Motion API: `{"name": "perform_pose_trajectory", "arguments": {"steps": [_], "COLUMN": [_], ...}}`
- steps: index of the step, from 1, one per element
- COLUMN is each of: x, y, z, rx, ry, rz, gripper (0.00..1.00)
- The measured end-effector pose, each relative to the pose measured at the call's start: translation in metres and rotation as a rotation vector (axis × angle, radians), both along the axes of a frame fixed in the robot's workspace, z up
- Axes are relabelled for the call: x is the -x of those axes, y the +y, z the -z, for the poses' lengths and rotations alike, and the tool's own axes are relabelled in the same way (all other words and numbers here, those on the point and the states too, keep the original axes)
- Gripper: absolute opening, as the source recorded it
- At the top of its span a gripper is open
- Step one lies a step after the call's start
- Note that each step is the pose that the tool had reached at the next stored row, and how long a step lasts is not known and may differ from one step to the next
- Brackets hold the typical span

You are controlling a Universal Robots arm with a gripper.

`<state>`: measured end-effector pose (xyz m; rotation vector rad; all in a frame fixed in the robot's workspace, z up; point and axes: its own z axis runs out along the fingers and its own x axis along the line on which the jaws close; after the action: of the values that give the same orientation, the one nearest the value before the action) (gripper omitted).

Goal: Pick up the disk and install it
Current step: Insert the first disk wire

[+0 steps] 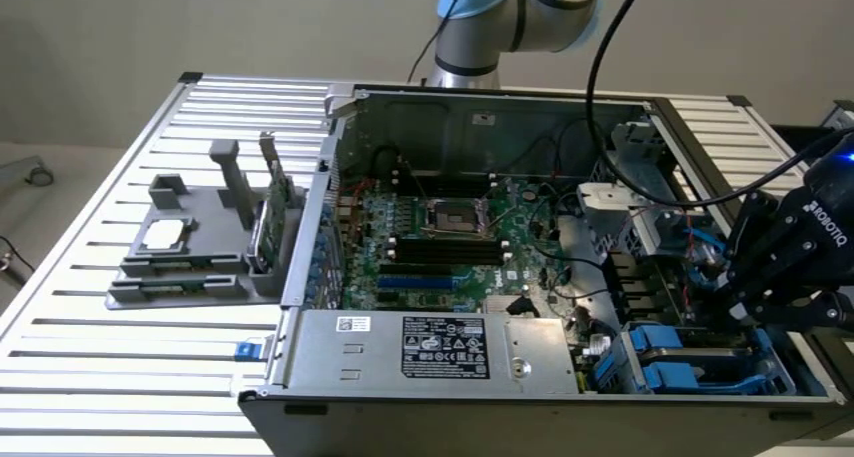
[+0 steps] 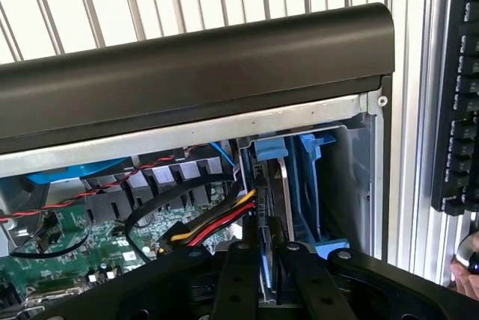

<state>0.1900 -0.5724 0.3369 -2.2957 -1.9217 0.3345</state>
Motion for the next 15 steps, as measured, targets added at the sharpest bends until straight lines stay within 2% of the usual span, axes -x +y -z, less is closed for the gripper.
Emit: {"name": "perform_pose_trajectory", "arguments": {"steps": [15], "x": [-0.0001], "y": [0.0001], "z": [0.0005], "rx": [0.0018], "ry": [0.0], "rz": [-0.046], "gripper": [0.16]}}
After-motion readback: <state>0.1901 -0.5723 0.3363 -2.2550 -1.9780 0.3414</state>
